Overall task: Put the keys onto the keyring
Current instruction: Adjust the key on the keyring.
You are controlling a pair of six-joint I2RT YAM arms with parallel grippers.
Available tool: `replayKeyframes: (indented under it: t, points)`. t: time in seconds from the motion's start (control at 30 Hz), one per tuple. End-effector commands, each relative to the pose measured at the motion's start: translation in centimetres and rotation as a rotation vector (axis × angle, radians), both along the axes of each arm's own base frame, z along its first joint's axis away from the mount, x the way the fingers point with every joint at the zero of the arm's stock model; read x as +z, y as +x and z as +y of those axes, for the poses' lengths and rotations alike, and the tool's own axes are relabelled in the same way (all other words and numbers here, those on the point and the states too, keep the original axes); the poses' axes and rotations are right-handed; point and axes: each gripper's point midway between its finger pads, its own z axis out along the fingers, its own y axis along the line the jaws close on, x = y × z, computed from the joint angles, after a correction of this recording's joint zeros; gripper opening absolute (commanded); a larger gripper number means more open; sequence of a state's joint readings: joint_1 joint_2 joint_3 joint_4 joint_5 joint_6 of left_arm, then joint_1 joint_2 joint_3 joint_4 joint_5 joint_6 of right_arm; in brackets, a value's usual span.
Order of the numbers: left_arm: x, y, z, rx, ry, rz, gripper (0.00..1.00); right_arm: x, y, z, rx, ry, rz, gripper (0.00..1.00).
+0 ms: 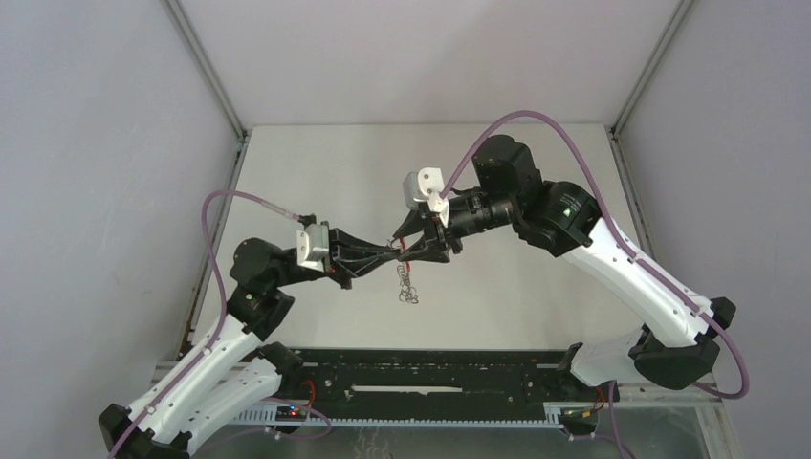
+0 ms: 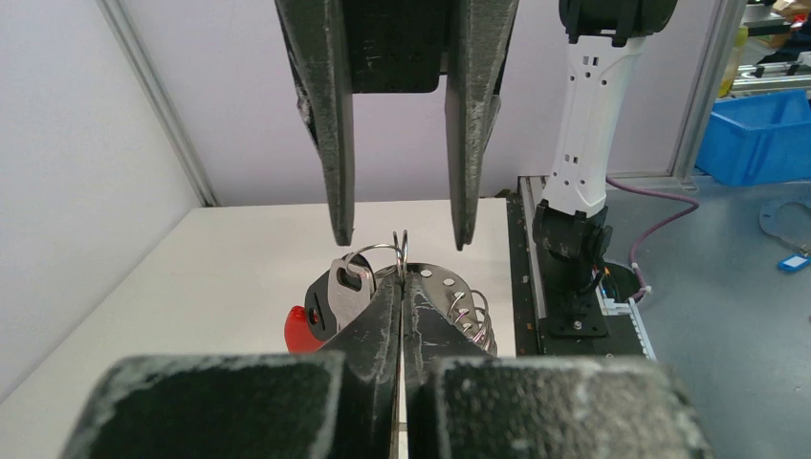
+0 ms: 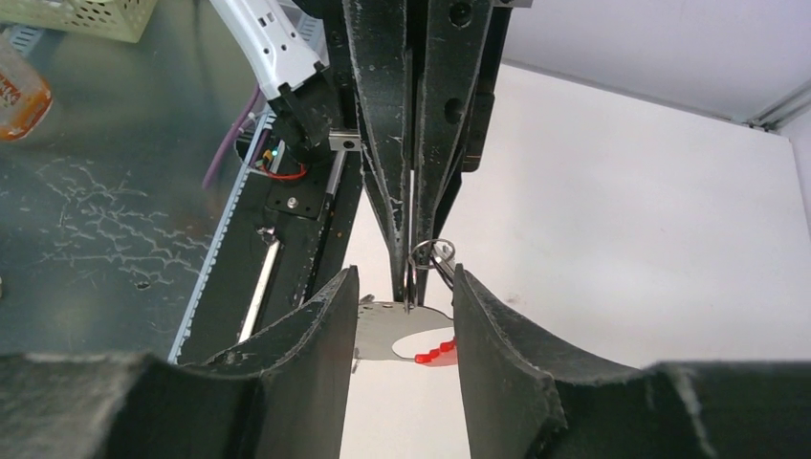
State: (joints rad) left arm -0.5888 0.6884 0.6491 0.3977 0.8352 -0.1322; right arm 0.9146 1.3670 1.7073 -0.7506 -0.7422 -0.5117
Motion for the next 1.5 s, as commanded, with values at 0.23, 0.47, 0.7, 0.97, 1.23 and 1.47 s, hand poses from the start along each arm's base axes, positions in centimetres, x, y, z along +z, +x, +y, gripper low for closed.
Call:
replayKeyframes:
  t: [0.23,0.47,0.7,0.97,1.23,1.47]
  points:
    - [3.2,-0.9,0.4,-0.009,-0.048,-0.079,0.00,-0.7,0.4,0.1,-0.017,-0.023,-0.019,0.38]
    - [3.1,-0.8,0.4,-0.008,-0.045,-0.078,0.00,-0.6,0.4,0.1,-0.014,-0.018,-0.020,0.20]
    - [2.0,0.0,0.2,0.012,-0.016,-0.070,0.00,-1.0,0.8,0.7,-0.041,-0.031,-0.015,0.08]
    - [1.7,0.3,0.2,0.023,-0.005,-0.083,0.00,-2.8,1.5,1.7,-0.101,-0.081,0.011,0.00]
    - [0.1,0.0,0.6,0.024,0.079,-0.127,0.54,-1.8,2.2,-0.3,-0.141,-0.013,0.096,0.00]
    - [-2.1,-1.8,1.4,-0.036,0.208,-0.195,0.78,-2.7,1.2,-1.6,-0.116,-0.049,0.167,0.00]
